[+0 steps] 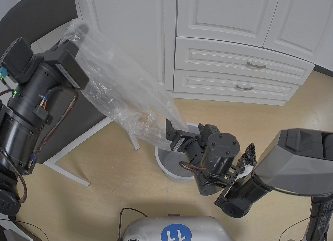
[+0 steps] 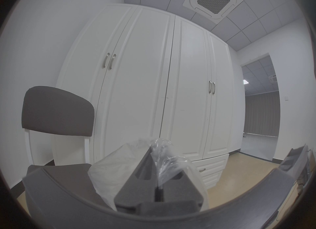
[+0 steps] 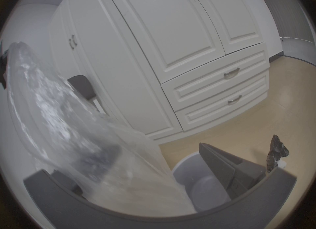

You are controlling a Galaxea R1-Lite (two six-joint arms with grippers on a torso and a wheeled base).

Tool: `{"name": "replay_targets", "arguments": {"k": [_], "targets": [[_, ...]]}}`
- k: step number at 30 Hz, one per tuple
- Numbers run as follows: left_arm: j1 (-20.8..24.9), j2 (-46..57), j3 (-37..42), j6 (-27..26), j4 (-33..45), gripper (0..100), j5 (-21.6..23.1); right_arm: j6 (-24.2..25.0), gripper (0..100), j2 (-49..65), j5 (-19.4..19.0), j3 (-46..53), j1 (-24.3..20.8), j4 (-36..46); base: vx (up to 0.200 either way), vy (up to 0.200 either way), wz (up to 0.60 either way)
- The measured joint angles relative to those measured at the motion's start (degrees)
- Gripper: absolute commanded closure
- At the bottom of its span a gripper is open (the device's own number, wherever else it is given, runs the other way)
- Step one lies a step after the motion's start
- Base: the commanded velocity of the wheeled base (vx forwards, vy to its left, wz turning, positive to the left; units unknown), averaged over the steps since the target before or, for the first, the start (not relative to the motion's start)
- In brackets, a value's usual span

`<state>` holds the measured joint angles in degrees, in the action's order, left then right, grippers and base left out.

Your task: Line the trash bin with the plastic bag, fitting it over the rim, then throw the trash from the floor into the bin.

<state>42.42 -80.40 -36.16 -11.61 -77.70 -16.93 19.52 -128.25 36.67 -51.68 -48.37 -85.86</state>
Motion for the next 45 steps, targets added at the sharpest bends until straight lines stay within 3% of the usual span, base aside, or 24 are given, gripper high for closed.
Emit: {"name": "replay_targets", "arguments": {"k": [1,2,5,9,13,45], "targets": [[0.00,0.16,-0.06,0.00,0.02,100,0.00,1.01,0,0.44,-0.11,-0.24,0.37,1.85,0.000,0.000,0.00],[-0.06,0.33,-0.09,0.00,0.02,100,0.00,2.65,100,1.04,-0.40,-0.57,0.80,4.33,0.000,0.000,0.00],[-0.10,1.10,-0.20,-0.21,0.05,100,-0.01,9.33,100,3.13,-2.76,-1.33,2.15,11.58,0.000,0.000,0.00],[-0.17,2.54,-0.26,-0.51,0.09,100,-0.01,18.69,100,7.13,-11.65,-1.74,3.86,19.13,0.000,0.000,0.00],[-0.21,3.88,-0.26,-0.73,0.09,100,-0.01,23.15,100,10.45,-16.23,-1.68,5.79,23.28,0.000,0.000,0.00],[-0.20,5.49,-0.04,-1.06,0.11,100,-0.01,21.26,100,11.85,-16.36,1.01,5.79,19.26,0.000,0.000,0.00]]}}
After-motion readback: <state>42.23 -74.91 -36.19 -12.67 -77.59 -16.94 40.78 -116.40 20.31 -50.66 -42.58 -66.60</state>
